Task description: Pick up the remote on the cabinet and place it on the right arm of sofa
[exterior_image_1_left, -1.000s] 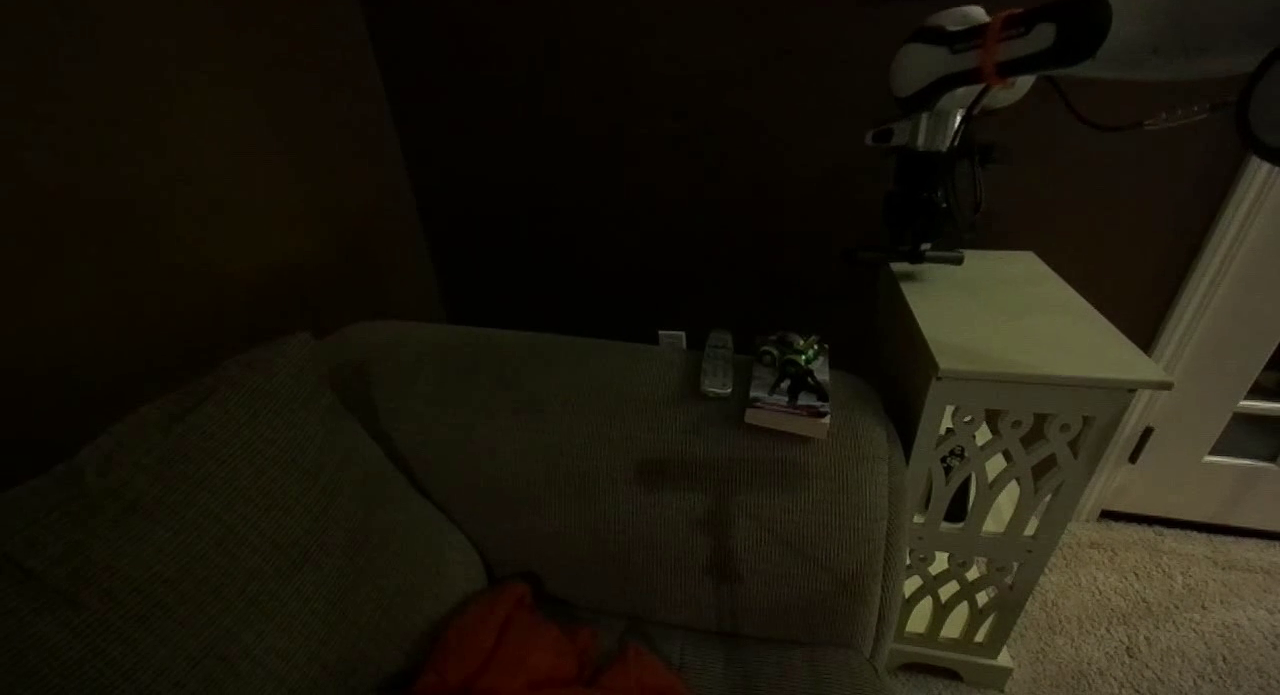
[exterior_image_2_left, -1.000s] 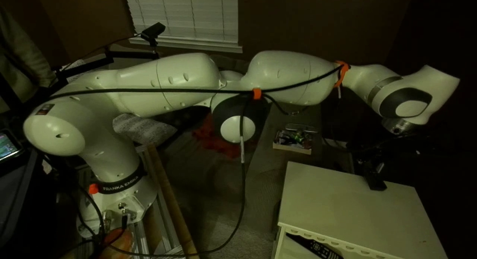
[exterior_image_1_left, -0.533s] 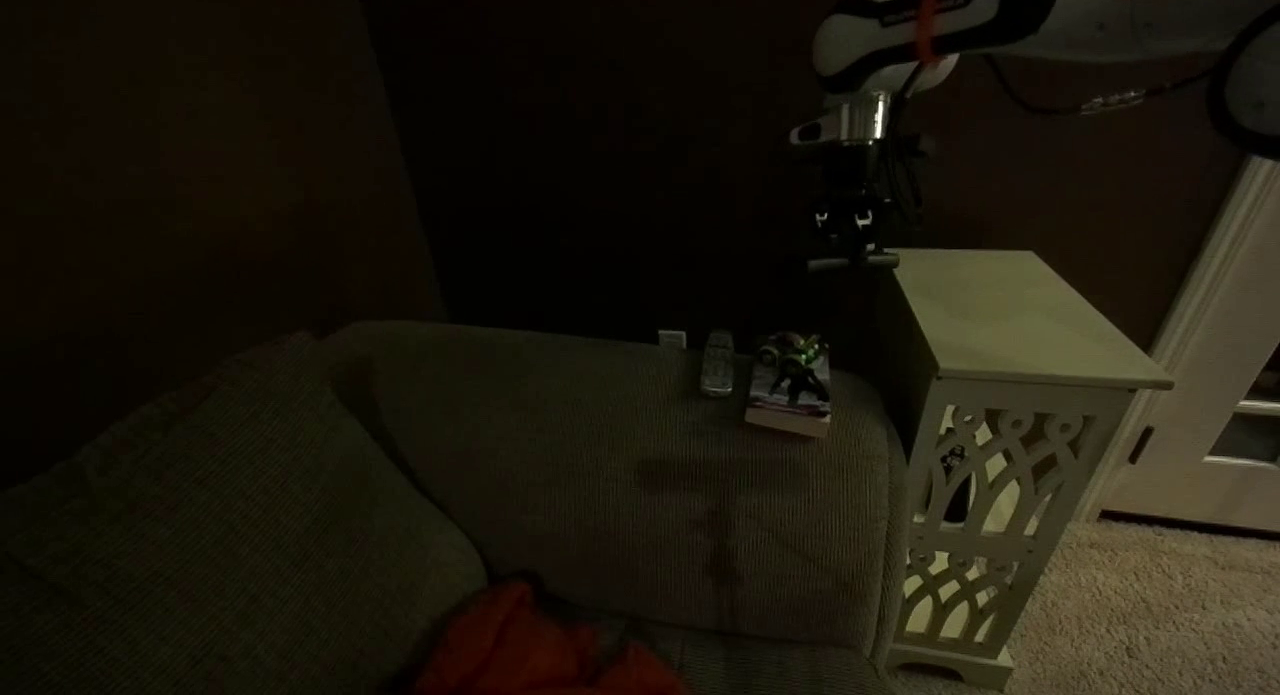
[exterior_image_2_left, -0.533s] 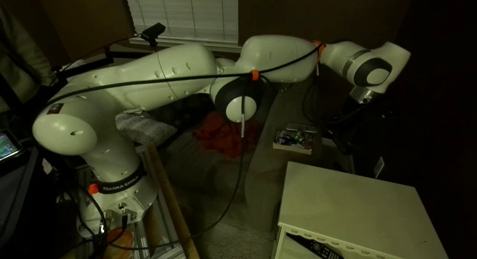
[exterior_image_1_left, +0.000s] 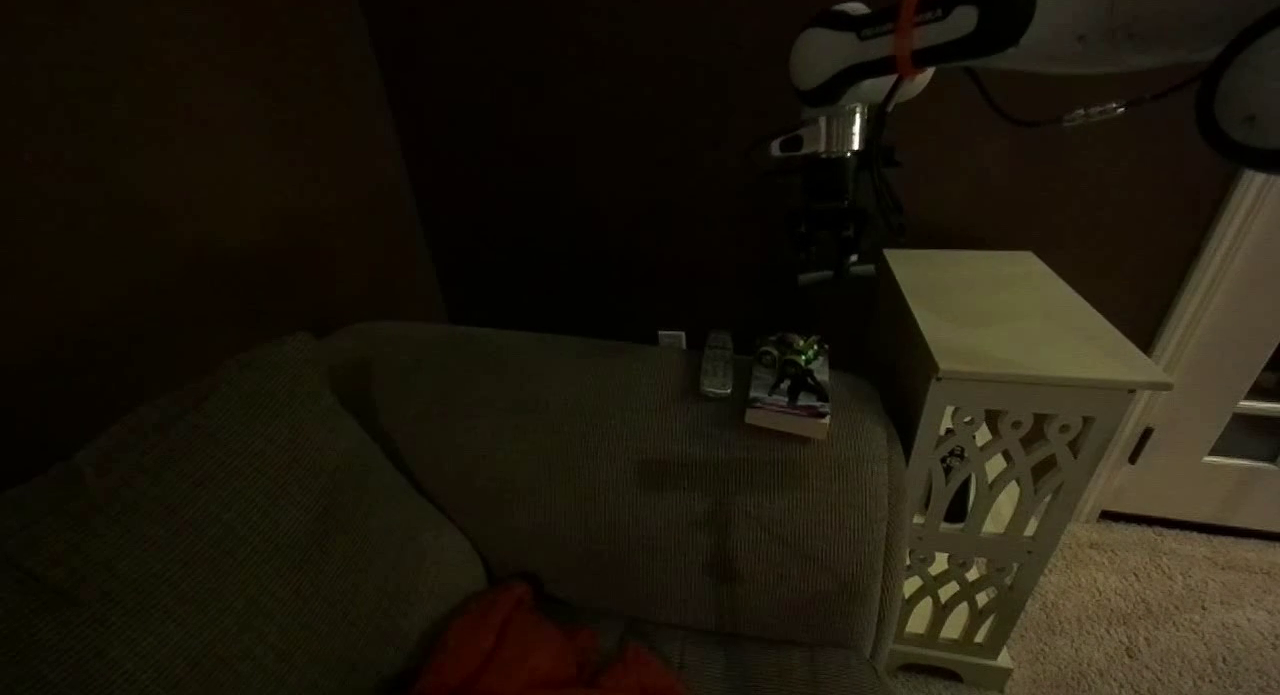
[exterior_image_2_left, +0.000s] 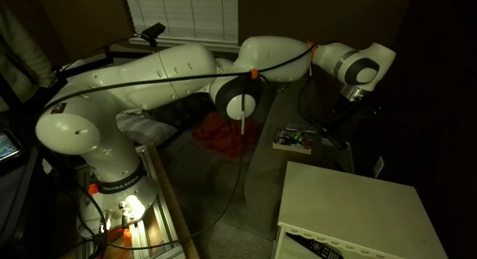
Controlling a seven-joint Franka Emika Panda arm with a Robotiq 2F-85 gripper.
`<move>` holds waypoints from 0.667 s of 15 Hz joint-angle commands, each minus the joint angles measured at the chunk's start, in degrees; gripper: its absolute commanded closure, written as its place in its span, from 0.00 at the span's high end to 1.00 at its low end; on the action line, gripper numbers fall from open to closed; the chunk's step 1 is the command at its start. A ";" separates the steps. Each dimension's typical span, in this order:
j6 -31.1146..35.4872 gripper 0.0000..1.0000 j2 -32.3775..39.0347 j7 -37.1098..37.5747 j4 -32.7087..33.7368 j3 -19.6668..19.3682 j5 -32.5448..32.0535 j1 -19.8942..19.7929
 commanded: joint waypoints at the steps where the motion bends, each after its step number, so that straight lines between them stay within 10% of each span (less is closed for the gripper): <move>1: 0.83 0.28 0.34 -3.86 -0.81 -0.66 -1.66 7.29; 10: 6.52 0.28 0.96 -15.03 -1.00 -5.34 -10.08 19.22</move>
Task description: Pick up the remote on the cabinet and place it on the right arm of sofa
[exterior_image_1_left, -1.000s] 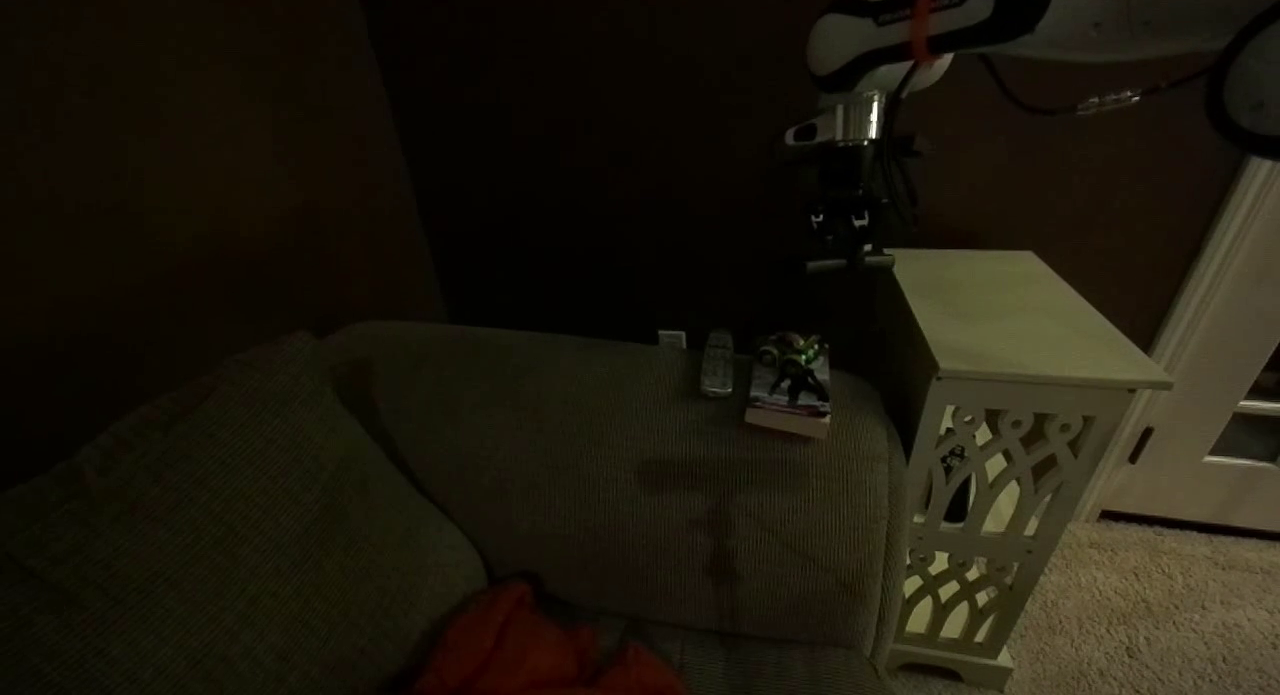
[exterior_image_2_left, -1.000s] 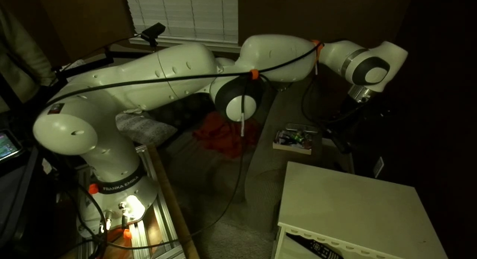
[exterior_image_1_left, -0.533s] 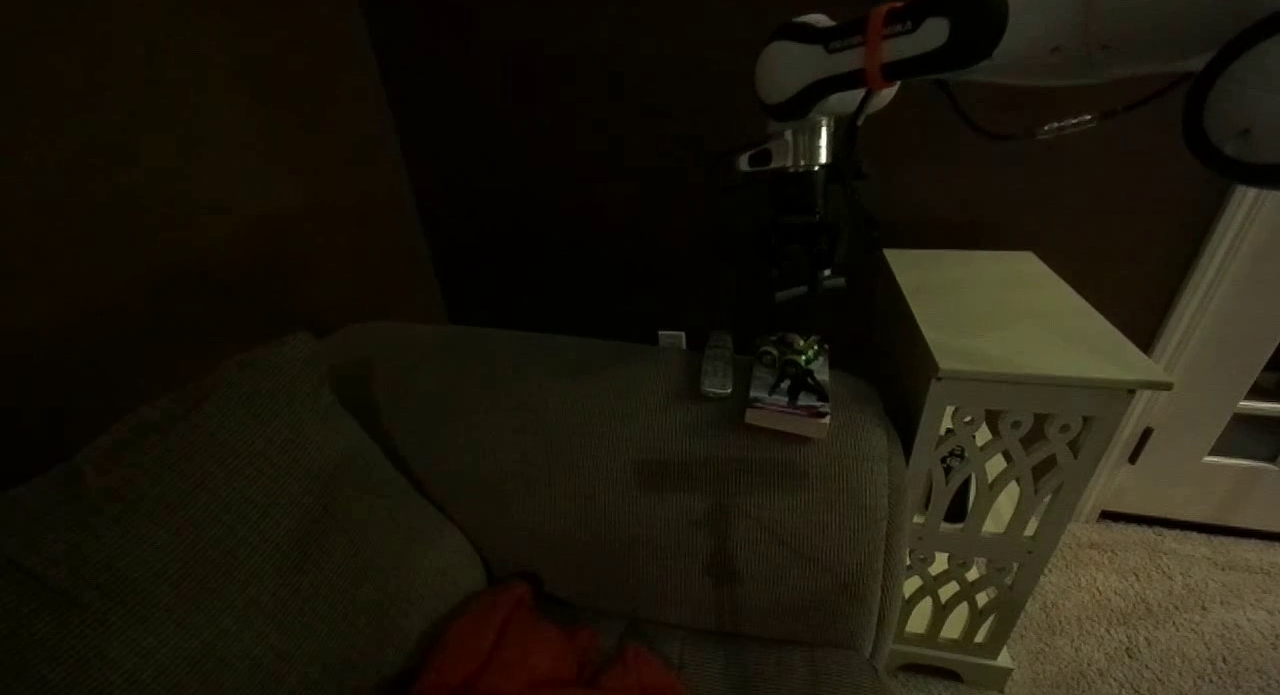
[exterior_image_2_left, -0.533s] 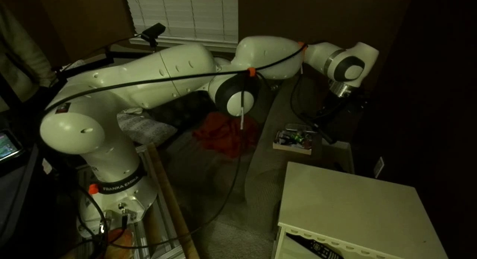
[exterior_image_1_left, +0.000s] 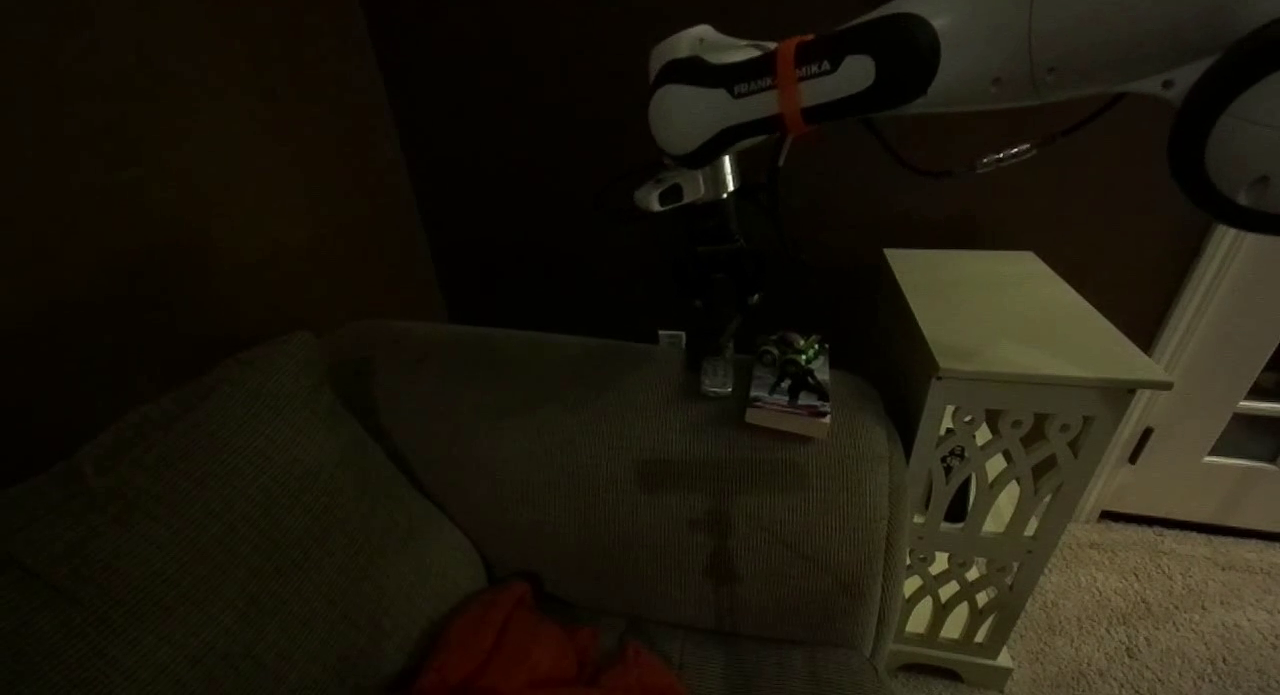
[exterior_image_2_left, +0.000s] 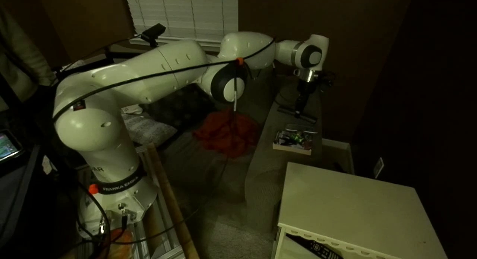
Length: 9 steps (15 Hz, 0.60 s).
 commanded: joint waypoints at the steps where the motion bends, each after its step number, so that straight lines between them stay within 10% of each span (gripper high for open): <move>1: 1.27 0.28 -0.67 -1.34 -1.38 -0.98 -0.90 0.72; 2: 1.51 0.53 -0.56 -1.62 -1.42 -1.20 -1.12 1.01; 4: 1.50 0.53 -0.54 -1.54 -1.52 -1.18 -1.11 0.95; 5: 4.57 0.28 0.25 -4.51 -0.80 -0.41 -0.78 0.37; 9: 15.64 0.28 2.14 -12.05 -0.25 -0.36 -1.73 2.18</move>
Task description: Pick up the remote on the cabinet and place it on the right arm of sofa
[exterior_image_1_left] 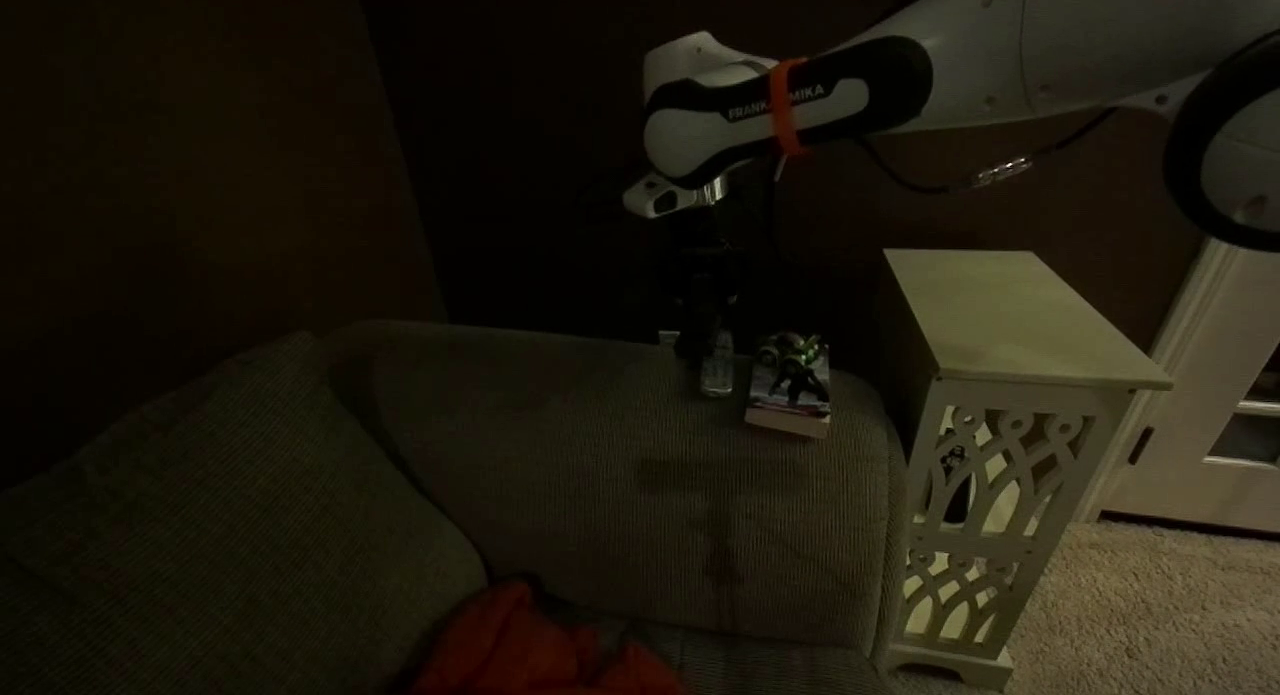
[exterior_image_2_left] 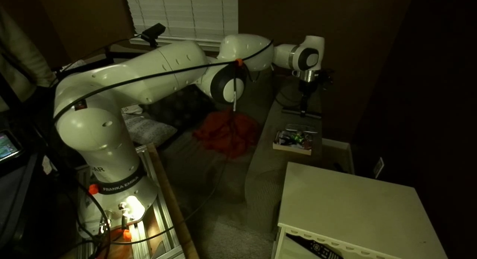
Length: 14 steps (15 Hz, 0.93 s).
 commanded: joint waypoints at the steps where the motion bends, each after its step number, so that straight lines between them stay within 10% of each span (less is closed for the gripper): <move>1: 8.77 0.28 1.50 -6.78 -0.08 1.00 -0.09 1.42; 14: 26.05 0.28 8.44 -10.68 1.54 0.51 0.32 0.86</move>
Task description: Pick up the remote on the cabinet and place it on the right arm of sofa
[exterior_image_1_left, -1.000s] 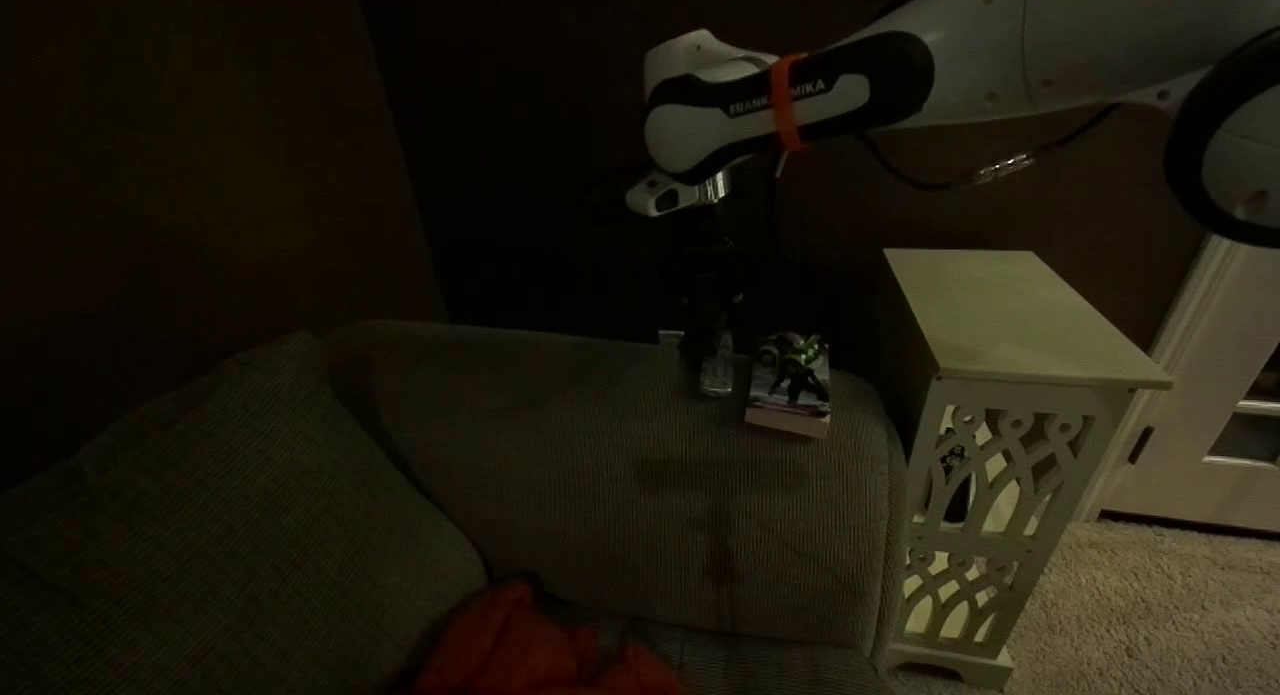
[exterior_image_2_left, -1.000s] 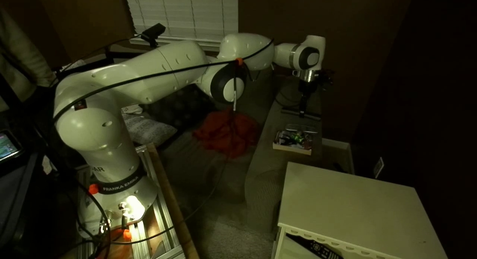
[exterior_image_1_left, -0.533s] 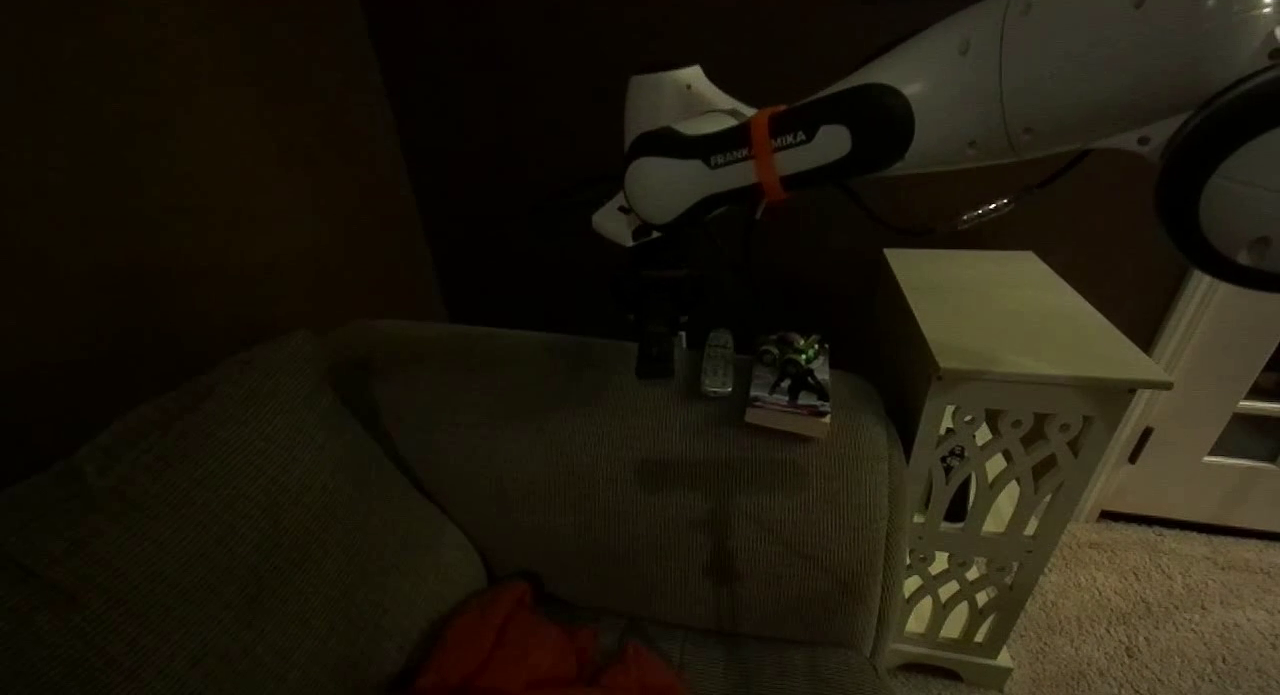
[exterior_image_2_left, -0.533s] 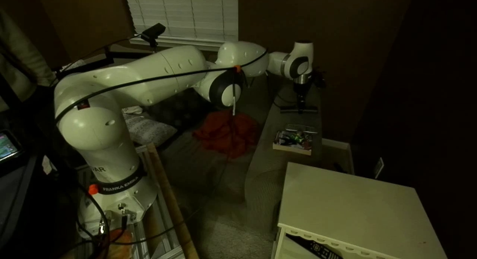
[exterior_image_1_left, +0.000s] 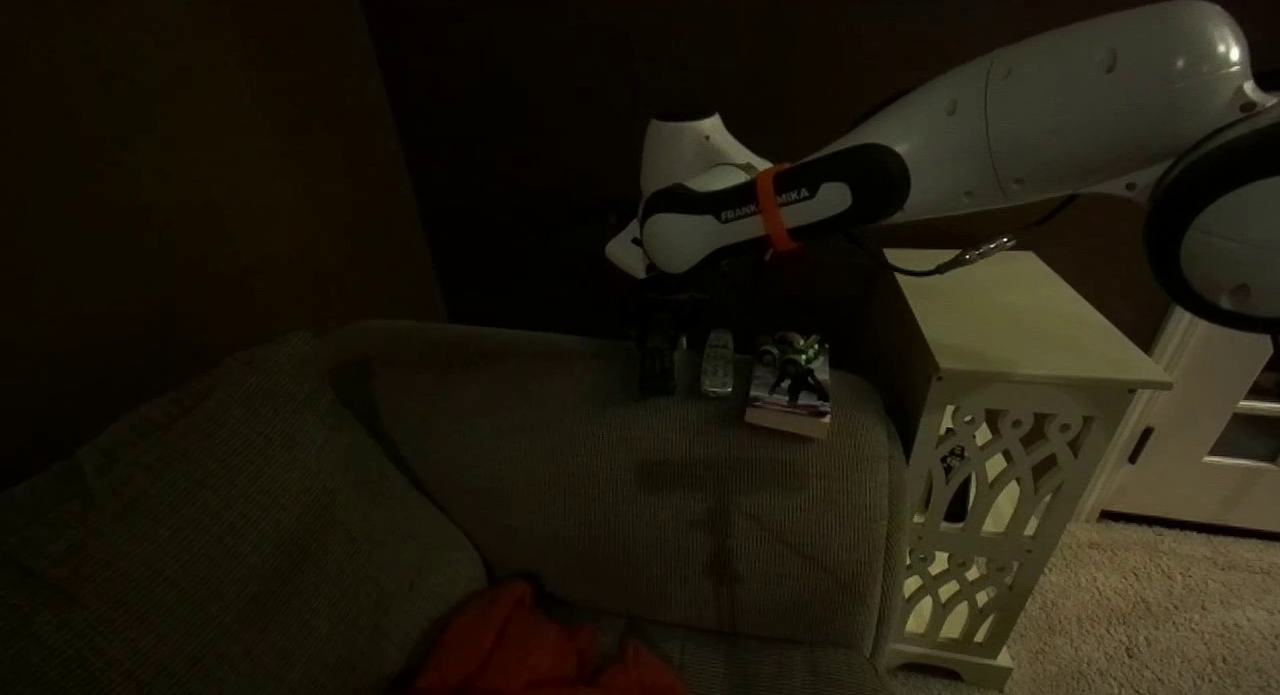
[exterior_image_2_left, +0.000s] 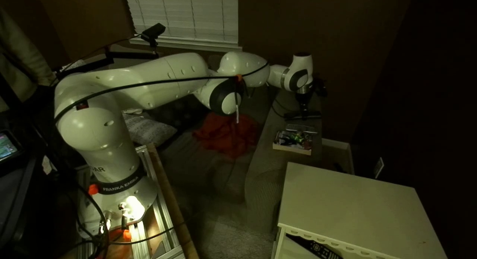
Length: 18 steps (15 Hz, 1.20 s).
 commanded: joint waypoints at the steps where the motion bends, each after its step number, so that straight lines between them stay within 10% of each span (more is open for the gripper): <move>1: 1.47 0.28 1.19 2.45 1.62 -0.73 0.37 -0.48; 3: 0.50 0.28 1.12 3.68 1.24 -0.76 0.47 -0.78; 4: -0.51 0.75 0.91 4.15 0.97 -0.68 0.57 -0.87; 8: -3.96 0.98 0.67 5.42 0.64 -0.33 0.81 -1.03; 18: 3.35 1.00 -4.05 -2.87 1.02 1.90 0.31 3.44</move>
